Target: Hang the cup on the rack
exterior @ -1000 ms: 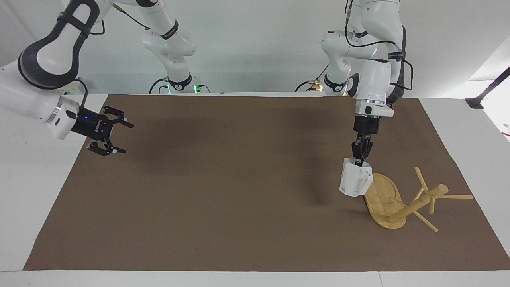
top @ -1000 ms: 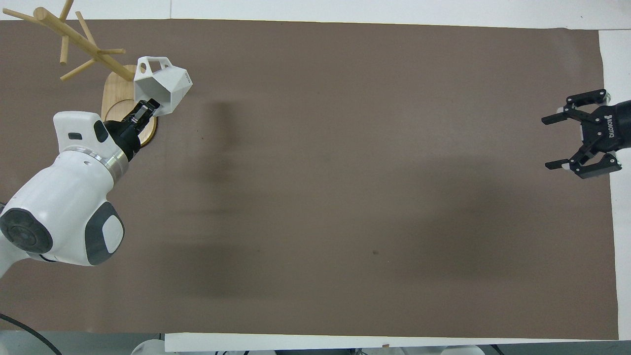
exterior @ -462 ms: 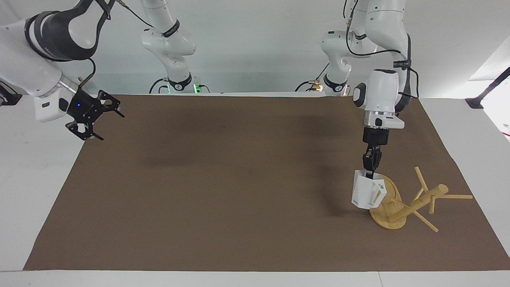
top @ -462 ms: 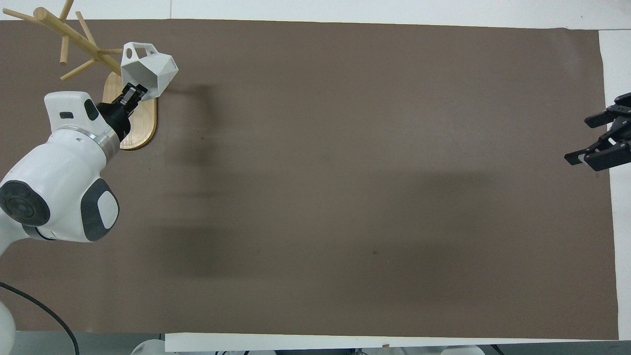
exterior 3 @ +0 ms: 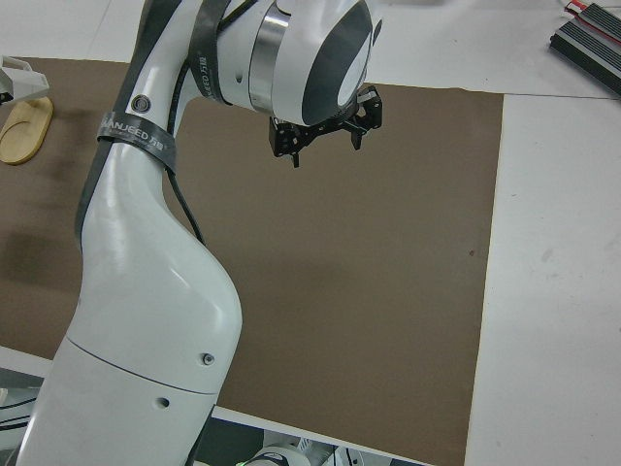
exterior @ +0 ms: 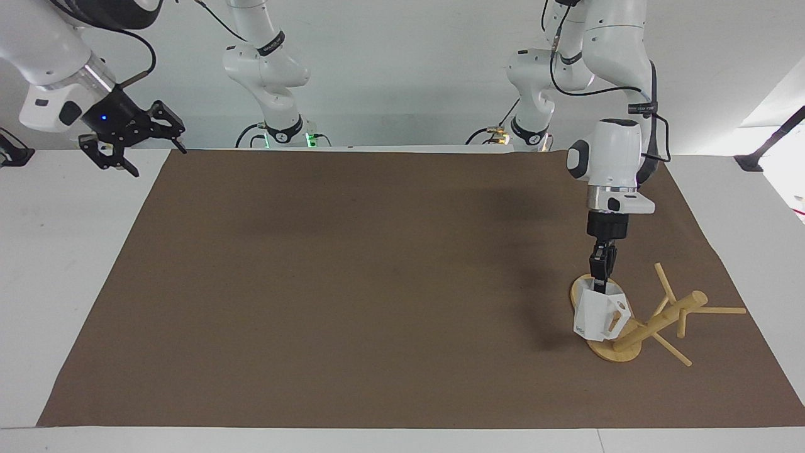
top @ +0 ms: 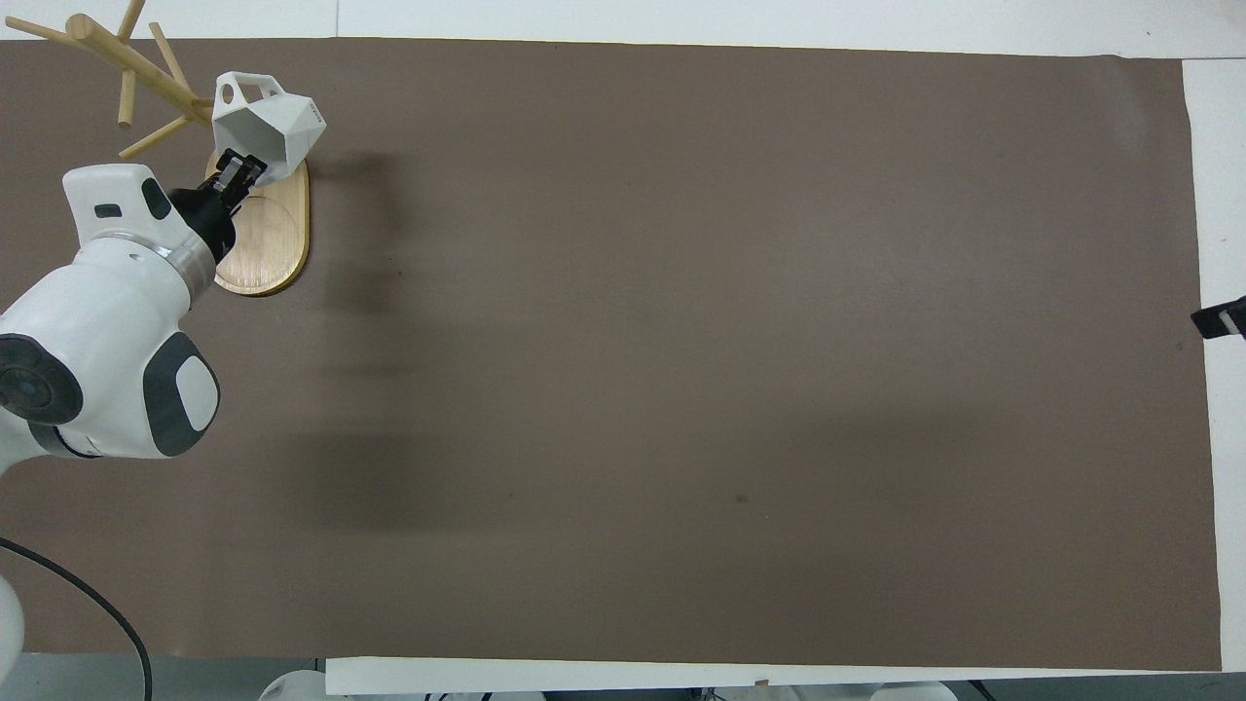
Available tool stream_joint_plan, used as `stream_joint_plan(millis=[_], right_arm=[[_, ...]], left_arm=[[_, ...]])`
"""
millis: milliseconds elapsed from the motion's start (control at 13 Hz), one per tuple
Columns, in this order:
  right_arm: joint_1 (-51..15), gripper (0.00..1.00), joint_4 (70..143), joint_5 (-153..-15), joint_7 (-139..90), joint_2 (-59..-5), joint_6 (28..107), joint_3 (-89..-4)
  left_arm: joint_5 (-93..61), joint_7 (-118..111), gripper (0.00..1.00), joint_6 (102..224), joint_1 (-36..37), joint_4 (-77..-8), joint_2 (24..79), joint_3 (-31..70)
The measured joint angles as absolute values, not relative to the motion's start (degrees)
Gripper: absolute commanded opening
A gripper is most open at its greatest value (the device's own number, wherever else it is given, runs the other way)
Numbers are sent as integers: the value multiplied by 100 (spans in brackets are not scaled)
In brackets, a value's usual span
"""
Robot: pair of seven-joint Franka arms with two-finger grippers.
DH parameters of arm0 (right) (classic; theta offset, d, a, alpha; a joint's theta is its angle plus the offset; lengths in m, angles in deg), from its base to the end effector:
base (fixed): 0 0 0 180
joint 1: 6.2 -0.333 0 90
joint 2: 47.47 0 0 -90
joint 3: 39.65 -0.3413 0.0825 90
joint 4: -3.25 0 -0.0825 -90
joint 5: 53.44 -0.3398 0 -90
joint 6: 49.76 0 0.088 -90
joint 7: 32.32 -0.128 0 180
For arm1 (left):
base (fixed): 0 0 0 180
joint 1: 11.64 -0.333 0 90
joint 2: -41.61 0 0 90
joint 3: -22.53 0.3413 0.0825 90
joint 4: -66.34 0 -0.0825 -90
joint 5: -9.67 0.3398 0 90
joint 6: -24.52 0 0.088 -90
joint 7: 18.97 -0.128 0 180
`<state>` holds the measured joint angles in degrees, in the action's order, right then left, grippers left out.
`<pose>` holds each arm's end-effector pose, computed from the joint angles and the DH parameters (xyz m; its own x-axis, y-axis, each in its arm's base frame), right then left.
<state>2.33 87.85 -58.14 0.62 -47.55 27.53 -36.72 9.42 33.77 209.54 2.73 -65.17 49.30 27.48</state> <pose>0.4762 -0.0845 0.6514 0.9224 0.3814 -0.0606 0.3708 -0.9186 -0.1365 0.5572 -0.0936 0.4311 0.5439 0.7138 0.4413 0.4487 -0.6917 0.5658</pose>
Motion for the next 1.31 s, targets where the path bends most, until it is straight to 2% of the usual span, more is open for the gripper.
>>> stream_joint_plan(millis=[231, 308, 462, 538, 615, 692, 846, 1308], right_arm=[[-69, 100, 8749, -5527, -993, -4763, 2561, -3704], [-124, 100, 8761, -5484, -1277, -4765, 2498, -3719], [-130, 100, 8792, -5433, -1789, -4779, 2399, -3719], [-125, 100, 8811, -5428, -2084, -4786, 2394, -3711], [-129, 100, 8822, -5428, -2366, -4789, 2394, -3708], [-149, 100, 8832, -5428, -2542, -4789, 2394, -3711], [-235, 100, 8850, -5428, -2666, -4789, 2395, -3699], [-377, 100, 8927, -5427, -2709, -4789, 2396, -3616]], left_arm=[[942, 3377, 0, 20955, 178, -6494, 5015, 2746], [942, 3377, 3, 20955, 137, -6491, 5040, 2746], [942, 3377, 29, 20949, 69, -6464, 5079, 2746], [939, 3379, 49, 20949, 58, -6436, 5085, 2747], [938, 3386, 76, 20934, 44, -6378, 5084, 2751], [936, 3394, 99, 20796, 26, -6323, 5081, 2751], [934, 3397, 100, 19853, -10, -6087, 5031, 2761], [938, 2537, 100, 15064, -137, -4484, 4351, 2792]])
